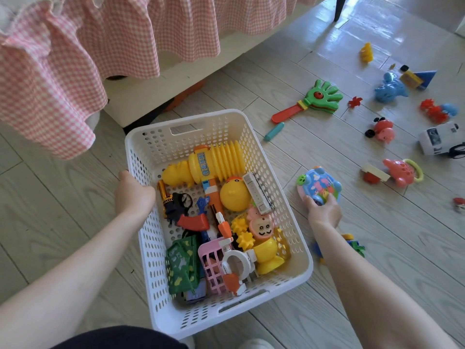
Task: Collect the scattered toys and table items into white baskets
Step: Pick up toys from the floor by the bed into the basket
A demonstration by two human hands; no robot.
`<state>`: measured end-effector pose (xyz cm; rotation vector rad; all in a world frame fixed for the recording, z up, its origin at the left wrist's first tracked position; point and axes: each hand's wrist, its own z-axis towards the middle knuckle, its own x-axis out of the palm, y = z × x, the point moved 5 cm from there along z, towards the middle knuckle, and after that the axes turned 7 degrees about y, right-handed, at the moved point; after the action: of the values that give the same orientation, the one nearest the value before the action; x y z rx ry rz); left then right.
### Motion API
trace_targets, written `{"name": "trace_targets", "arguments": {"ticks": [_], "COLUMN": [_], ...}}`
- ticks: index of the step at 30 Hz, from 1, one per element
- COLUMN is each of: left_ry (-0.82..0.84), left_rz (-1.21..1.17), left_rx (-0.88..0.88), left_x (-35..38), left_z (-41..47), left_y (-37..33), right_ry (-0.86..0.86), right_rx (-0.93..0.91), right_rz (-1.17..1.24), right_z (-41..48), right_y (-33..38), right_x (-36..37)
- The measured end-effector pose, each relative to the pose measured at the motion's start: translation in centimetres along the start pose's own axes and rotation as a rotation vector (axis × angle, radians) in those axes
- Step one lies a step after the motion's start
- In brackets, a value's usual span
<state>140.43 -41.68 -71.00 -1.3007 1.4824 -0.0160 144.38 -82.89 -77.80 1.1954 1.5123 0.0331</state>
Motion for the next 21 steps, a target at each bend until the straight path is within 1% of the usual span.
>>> {"name": "trace_targets", "arguments": {"ticks": [3, 6, 9, 11, 14, 16, 17, 19, 21], "left_ry": [0.003, 0.007, 0.008, 0.014, 0.031, 0.042, 0.054, 0.081, 0.093], "left_rz": [0.005, 0.007, 0.016, 0.016, 0.009, -0.007, -0.02, -0.07, -0.126], "left_rx": [0.002, 0.004, 0.005, 0.0, -0.013, -0.016, -0.011, 0.002, 0.004], "left_x": [0.1, -0.1, -0.1, -0.1, -0.1, -0.2, -0.1, -0.2, -0.6], "left_z": [0.1, 0.0, -0.1, -0.1, -0.1, -0.2, -0.3, -0.4, -0.4], "left_y": [0.0, 0.0, 0.0, -0.1, -0.2, -0.2, -0.2, -0.3, -0.3], "right_ry": [-0.061, -0.047, -0.044, -0.042, 0.068, 0.182, 0.231, 0.314, 0.383], "right_rx": [-0.011, 0.012, 0.051, 0.009, -0.186, -0.372, -0.468, -0.638, -0.792], "right_rz": [0.123, 0.219, 0.407, 0.53, 0.702, 0.748, 0.73, 0.606, 0.357], "right_z": [-0.2, -0.4, -1.2, -2.7, -6.2, -9.2, -10.7, -13.6, -16.2], "right_y": [1.0, 2.1, 3.3, 5.1, 8.9, 11.4, 12.4, 13.6, 13.9], "right_x": [-0.4, -0.5, -0.9, -1.5, -1.7, -1.2, -1.0, 0.0, 1.8]}}
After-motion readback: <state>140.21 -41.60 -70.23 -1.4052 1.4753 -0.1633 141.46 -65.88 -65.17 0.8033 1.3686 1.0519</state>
